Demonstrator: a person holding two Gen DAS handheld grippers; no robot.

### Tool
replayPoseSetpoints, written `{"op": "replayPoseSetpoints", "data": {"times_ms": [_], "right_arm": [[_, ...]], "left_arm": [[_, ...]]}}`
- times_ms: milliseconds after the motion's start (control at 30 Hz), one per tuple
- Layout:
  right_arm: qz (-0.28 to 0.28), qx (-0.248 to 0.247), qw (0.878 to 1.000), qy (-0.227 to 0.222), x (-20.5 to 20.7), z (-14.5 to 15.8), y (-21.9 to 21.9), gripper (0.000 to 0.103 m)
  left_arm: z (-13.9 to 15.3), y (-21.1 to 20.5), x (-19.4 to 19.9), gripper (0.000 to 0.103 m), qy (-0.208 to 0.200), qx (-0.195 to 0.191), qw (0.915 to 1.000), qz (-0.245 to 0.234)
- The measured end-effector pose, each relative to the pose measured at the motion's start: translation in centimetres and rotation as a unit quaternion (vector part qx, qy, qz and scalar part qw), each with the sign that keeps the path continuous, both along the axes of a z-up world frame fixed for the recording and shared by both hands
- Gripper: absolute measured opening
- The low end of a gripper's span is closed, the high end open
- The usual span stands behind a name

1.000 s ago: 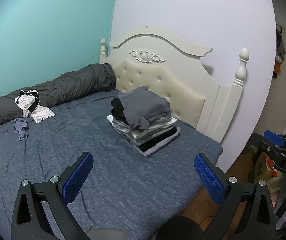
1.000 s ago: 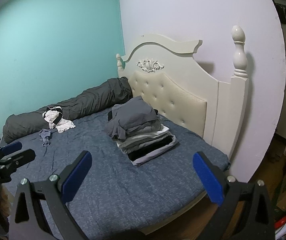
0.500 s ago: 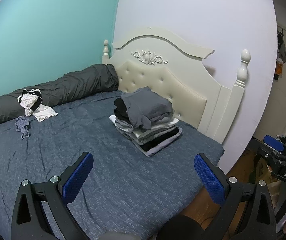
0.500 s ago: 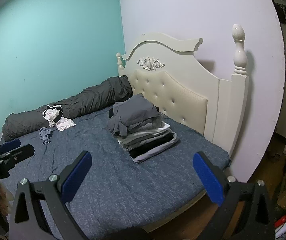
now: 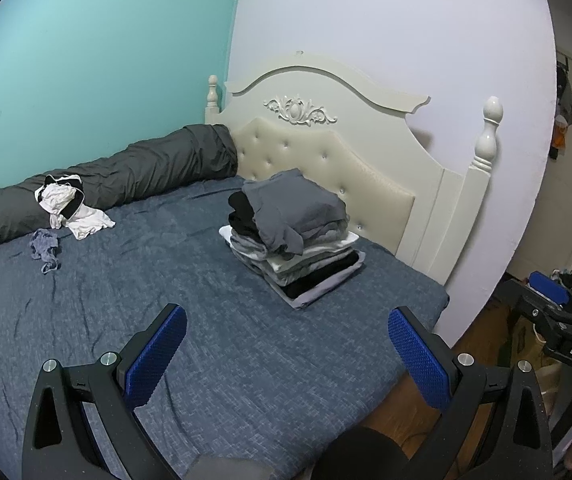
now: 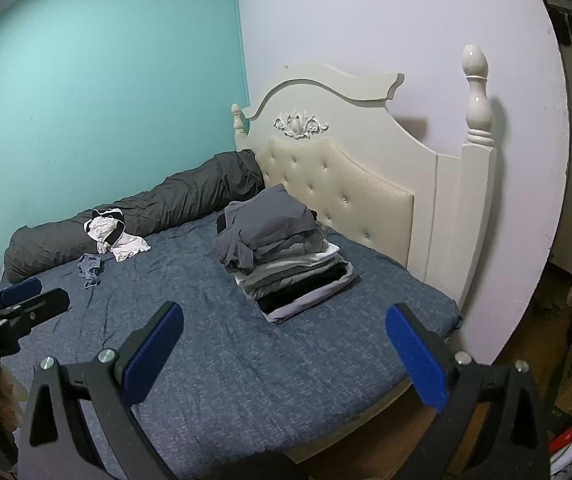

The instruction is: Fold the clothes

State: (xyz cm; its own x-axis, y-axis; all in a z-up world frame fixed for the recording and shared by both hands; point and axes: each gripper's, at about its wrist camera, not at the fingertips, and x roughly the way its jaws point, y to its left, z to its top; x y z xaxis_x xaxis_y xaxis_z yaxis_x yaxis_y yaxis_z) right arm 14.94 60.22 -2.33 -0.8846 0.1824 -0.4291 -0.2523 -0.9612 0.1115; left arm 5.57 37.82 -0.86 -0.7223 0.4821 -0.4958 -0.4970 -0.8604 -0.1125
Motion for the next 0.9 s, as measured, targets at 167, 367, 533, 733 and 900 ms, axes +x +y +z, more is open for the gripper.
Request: {"op": "replayPoseSetpoints", "data": {"times_ms": [167,367,533,733,900], "right_arm": [[0.000,0.000,1.000,-0.002,0.06,-0.04,0.06,0.102],[0.000,-0.003,1.000,-0.004,0.00,-0.30,0.22,0.102],[0.002,-0.005,1.000,-0.007,-0.09,-0.47,0.26,0.102],[0.001,-0.006,1.000,-0.007,-0.12,-0.45,0.36,0.102],[0.000,-0.006,1.000,-0.007,-0.11,-0.51,0.39,0.102]], "left_arm": [[-0.07,0.23,-0.03,0.103,-0.001,-0.002,1.0000,-0.003],[-0.11,0.05,-0.30,0.103,-0.003,-0.005,0.9999,0.010],[-0.14,-0.01,-0.30,0.103,0.001,-0.004,0.9999,0.014],[0.02,-0.07,-0.30,0.103,0.006,-0.003,0.9999,0.015],[-0.05,-0.14,-0.23,0.103,0.005,-0.004,0.9999,0.012]]}}
